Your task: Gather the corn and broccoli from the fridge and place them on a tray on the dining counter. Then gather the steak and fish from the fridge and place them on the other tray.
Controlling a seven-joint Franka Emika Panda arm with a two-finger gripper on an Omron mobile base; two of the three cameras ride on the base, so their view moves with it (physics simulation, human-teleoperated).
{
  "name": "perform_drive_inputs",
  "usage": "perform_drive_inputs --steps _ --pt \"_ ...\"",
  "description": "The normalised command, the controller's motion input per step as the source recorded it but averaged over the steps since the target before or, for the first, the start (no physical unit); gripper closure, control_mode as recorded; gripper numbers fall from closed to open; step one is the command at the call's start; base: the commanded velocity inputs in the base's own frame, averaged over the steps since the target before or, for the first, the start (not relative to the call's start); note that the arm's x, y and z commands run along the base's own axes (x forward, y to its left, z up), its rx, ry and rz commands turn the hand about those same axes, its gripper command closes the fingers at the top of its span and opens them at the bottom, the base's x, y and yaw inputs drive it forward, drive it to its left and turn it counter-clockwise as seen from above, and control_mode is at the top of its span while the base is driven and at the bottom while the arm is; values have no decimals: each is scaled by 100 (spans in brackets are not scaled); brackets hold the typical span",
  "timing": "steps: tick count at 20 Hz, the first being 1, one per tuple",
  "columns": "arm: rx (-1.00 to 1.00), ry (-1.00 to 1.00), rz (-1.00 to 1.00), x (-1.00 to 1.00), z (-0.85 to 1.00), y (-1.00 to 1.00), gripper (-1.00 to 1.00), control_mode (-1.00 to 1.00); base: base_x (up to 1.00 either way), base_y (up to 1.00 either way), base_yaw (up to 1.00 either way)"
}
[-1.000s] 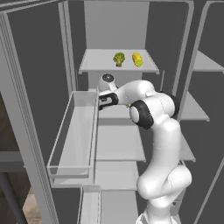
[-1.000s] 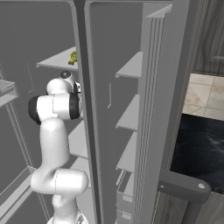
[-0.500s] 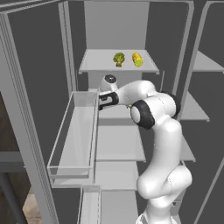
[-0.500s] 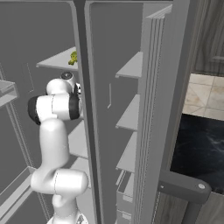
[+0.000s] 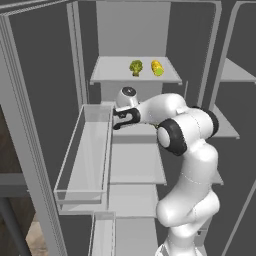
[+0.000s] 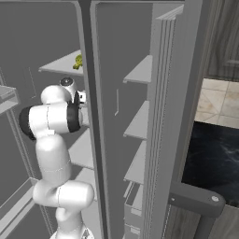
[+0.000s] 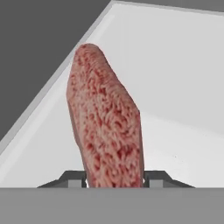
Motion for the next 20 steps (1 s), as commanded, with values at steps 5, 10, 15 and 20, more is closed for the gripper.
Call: perform_drive_inputs --steps 5,10,15,20 --pt "0 0 -6 -59 23 -15 100 -100 0 0 0" --pt "0 0 -5 -64 49 -31 100 -100 0 0 0" --pt "0 0 -2 -86 44 -29 100 -100 0 0 0" --pt "0 -6 0 -100 35 -24 100 -100 0 0 0"
